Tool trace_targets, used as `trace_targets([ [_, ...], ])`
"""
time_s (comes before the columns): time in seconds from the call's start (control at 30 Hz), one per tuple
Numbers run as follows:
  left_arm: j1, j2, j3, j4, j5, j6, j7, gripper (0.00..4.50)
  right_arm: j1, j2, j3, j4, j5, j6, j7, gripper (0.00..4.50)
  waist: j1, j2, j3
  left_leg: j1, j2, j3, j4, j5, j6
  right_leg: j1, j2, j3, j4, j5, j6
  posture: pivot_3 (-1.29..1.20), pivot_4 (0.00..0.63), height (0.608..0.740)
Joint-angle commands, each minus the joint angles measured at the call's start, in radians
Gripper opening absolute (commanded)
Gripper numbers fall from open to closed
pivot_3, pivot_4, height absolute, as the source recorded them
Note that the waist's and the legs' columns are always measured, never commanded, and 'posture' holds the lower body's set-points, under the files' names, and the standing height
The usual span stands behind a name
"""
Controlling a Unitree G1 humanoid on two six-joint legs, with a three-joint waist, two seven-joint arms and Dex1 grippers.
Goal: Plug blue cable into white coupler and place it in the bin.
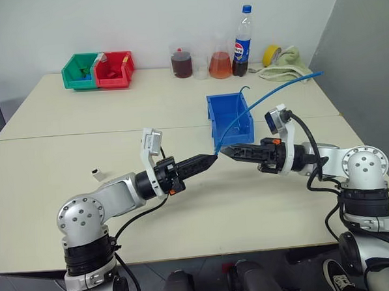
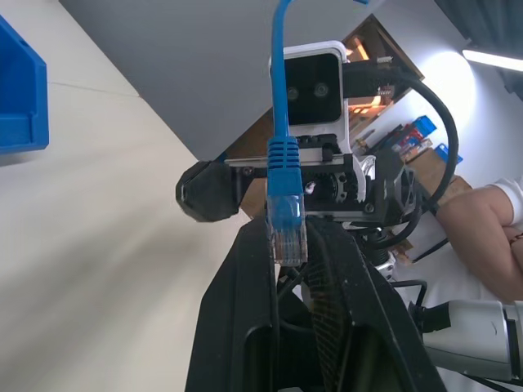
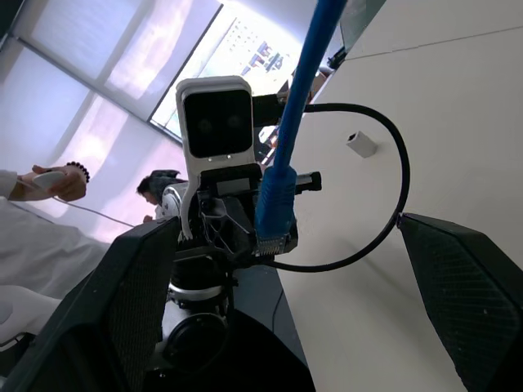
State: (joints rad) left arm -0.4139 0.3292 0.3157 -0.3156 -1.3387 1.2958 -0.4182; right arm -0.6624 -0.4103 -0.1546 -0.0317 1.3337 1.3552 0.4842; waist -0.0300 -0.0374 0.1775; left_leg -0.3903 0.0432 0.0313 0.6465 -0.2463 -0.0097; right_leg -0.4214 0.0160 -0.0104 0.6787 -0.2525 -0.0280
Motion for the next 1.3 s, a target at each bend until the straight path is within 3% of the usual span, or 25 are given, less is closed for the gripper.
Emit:
trace_targets([
  [0.03, -0.008, 0.022, -0.013, -0.028, -0.06, -0.035, 0.015, 0.23, -0.035, 0.006, 0.002, -0.006, -0.002, -0.017, 0.035, 4.5, 0.0, 0.0, 0.0, 0.0, 0.0, 0.0, 0.0, 0.0, 0.0, 0.0, 0.0, 0.0, 0.0, 0.0, 0.0, 0.0, 0.15, 0.74],
  [0.17, -0.002, 0.043, -0.031, -0.03, -0.088, -0.054, 0.025, 0.23, -0.043, 0.009, 0.005, 0.005, -0.017, -0.021, 0.046, 4.5, 0.001, 0.0, 0.0, 0.0, 0.0, 0.0, 0.0, 0.0, 0.0, 0.0, 0.0, 0.0, 0.0, 0.0, 0.0, 0.0, 0.15, 0.74],
  [0.2, 0.001, 0.048, -0.036, -0.033, -0.092, -0.058, 0.026, 0.23, -0.045, 0.009, 0.005, 0.009, -0.019, -0.022, 0.048, 4.21, 0.001, 0.0, 0.0, -0.001, 0.0, 0.0, 0.0, 0.0, 0.0, 0.0, 0.0, 0.0, -0.001, 0.0, 0.0, 0.0, 0.15, 0.74],
  [0.27, 0.009, 0.056, -0.046, -0.037, -0.099, -0.067, 0.027, 0.23, -0.049, 0.009, 0.005, 0.014, -0.02, -0.023, 0.051, 4.07, 0.001, 0.0, 0.0, -0.001, 0.0, 0.0, 0.0, 0.0, 0.0, 0.0, 0.0, 0.0, -0.001, 0.0, 0.0, 0.0, 0.15, 0.74],
  [0.47, 0.038, 0.087, -0.068, -0.04, -0.099, -0.097, 0.021, 0.23, -0.057, 0.012, 0.001, 0.022, -0.017, -0.018, 0.049, 2.61, 0.0, 0.0, 0.0, 0.0, 0.0, 0.0, 0.0, 0.0, 0.0, 0.0, 0.0, 0.0, -0.001, 0.0, 0.0, 0.0, 0.15, 0.74],
  [0.83, 0.044, 0.116, -0.096, -0.04, -0.103, -0.136, 0.014, 0.23, -0.072, 0.007, 0.006, 0.041, -0.023, -0.003, 0.068, 2.61, 0.0, 0.0, 0.0, -0.001, 0.0, 0.0, -0.001, 0.0, 0.0, -0.001, 0.0, 0.0, -0.002, 0.0, 0.0, 0.0, 0.15, 0.74],
  [0.97, 0.047, 0.12, -0.103, -0.043, -0.106, -0.145, 0.014, 0.23, -0.072, 0.012, 0.006, 0.046, -0.023, 0.002, 0.07, 2.08, 0.0, 0.0, 0.0, -0.001, 0.0, 0.0, -0.001, 0.0, 0.0, -0.001, 0.0, 0.0, -0.002, 0.0, 0.0, 0.0, 0.15, 0.74],
  [1.27, 0.075, 0.137, -0.117, -0.062, -0.106, -0.161, 0.007, 0.23, -0.077, 0.021, 0.004, 0.062, -0.033, 0.004, 0.073, 0.04, 0.0, 0.0, 0.0, -0.003, 0.0, 0.0, -0.002, 0.0, 0.0, -0.001, 0.0, -0.001, -0.004, 0.0, 0.0, 0.0, 0.15, 0.74],
  [1.3, 0.076, 0.138, -0.117, -0.061, -0.107, -0.164, 0.007, 0.23, -0.077, 0.022, 0.003, 0.062, -0.031, 0.006, 0.073, 0.03, 0.0, 0.0, 0.0, -0.003, 0.0, -0.001, -0.002, 0.0, 0.0, -0.002, 0.0, -0.001, -0.004, 0.0, 0.0, 0.0, 0.15, 0.74],
])
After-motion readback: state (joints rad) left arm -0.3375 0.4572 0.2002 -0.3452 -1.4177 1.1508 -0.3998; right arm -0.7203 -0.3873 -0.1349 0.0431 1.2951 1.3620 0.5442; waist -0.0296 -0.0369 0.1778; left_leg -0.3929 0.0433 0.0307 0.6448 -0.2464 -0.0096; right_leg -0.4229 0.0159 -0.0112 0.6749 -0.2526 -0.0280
